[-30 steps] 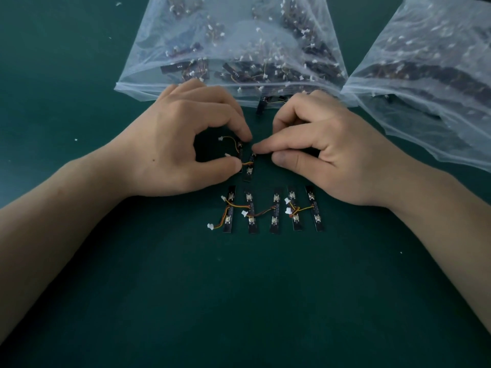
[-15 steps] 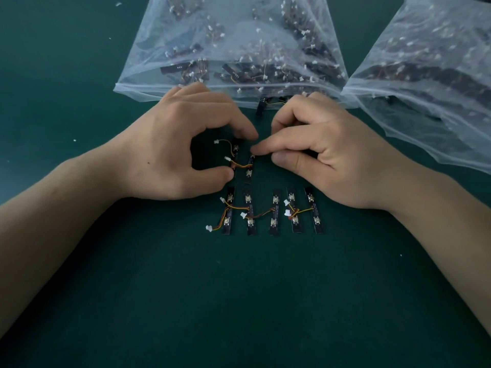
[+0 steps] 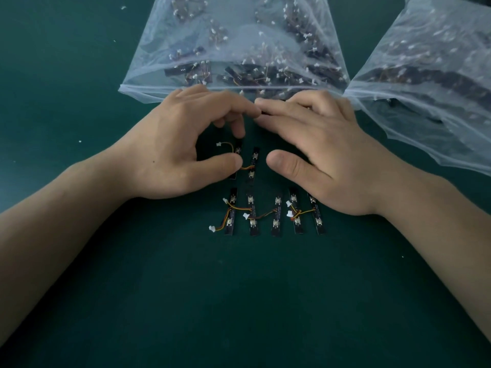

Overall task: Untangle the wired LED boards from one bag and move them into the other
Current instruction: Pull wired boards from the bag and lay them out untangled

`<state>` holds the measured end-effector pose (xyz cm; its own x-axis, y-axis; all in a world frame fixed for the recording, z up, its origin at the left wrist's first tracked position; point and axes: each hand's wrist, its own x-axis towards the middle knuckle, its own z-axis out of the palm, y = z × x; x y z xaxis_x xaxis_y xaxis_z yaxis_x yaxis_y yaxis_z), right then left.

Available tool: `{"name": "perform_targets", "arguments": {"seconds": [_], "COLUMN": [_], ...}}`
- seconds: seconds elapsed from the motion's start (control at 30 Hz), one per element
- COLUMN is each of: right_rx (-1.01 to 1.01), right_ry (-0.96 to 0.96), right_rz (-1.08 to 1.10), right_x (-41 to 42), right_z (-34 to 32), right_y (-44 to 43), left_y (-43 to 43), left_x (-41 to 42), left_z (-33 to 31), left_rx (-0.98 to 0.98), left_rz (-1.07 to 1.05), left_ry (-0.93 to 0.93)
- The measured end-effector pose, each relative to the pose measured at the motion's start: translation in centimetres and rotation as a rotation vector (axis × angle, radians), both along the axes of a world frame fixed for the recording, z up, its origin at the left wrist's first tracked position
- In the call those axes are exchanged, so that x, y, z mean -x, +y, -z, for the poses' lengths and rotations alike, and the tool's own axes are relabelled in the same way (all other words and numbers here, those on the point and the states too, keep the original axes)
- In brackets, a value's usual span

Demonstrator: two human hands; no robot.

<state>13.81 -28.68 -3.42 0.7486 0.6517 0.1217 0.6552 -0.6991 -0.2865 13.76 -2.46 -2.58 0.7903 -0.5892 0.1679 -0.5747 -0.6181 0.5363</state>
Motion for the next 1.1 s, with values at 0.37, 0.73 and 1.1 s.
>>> {"name": "perform_targets", "arguments": {"seconds": [0.37,0.73,1.1], "right_rx": [-0.123,-0.315,-0.362], "right_ry": [-0.081,-0.199,-0.041], "right_rz": [0.104,0.127,0.178], "right_x": [-0.13,-0.23,0.18], "right_z": [0.28,0.32,-0.21], "right_y": [-0.19,-0.39,-0.70], "left_y": [-0.05,0.00,0.03], "left_x": [-0.10,-0.13,-0.11], "left_z": [0.15,0.24,0.23], "left_rx": [-0.019,-0.022,-0.025], "left_rz": [0.003,0.001,-0.006], "left_ry": [-0.023,-0.026,-0.021]}}
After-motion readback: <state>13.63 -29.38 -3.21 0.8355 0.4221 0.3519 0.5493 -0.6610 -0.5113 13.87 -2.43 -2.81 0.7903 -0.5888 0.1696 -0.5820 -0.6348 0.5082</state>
